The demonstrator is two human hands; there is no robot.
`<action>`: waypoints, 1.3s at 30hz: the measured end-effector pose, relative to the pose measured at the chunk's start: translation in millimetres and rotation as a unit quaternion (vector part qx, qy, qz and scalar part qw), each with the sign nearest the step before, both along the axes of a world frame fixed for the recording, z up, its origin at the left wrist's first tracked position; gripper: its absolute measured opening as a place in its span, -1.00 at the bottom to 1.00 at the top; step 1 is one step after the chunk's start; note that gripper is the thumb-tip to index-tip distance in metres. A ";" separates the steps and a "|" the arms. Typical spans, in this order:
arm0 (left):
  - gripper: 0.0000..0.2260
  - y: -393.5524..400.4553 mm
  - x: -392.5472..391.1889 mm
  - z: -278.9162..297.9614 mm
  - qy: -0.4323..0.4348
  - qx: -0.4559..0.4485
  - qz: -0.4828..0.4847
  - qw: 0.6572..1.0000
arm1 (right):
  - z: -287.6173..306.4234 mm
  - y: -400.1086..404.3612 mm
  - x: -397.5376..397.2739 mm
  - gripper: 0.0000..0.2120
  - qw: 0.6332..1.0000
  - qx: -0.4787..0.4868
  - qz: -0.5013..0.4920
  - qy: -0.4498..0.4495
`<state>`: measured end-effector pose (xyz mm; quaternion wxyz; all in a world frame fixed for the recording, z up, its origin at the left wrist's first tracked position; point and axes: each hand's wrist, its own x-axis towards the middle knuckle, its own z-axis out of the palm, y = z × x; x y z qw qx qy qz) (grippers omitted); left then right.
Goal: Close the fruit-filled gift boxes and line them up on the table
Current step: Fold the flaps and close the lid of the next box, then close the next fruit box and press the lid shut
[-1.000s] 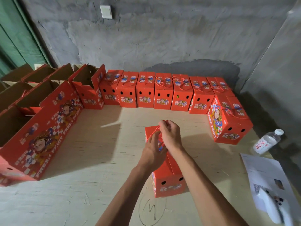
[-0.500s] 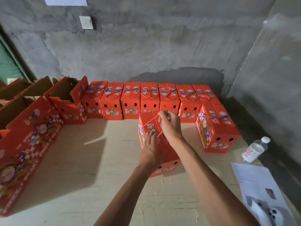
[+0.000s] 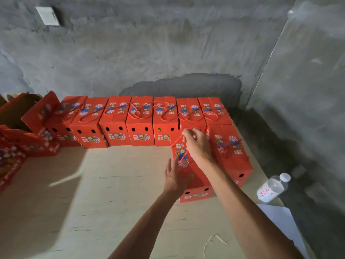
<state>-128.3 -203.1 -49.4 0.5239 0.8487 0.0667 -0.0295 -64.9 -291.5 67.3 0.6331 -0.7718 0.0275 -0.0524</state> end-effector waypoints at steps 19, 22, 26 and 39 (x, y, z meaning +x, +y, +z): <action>-0.31 -49.6 93.5 -22.8 0.005 -0.239 0.060 0.969 | -37.6 -51.2 105.6 -0.68 0.996 -0.083 -0.012 0.025; -0.36 -46.2 92.7 -16.7 0.017 -0.207 0.056 0.977 | -36.9 -46.9 96.0 -0.66 0.973 -0.227 -0.016 0.027; -0.54 -25.1 89.6 -1.9 0.000 -0.151 0.092 0.984 | -34.7 -30.5 64.8 -0.67 0.875 -0.484 -0.022 -0.006; -0.73 155.8 -39.3 13.9 -0.086 -0.135 0.241 0.957 | -59.4 139.4 -65.0 -0.64 0.853 -0.506 0.105 -0.071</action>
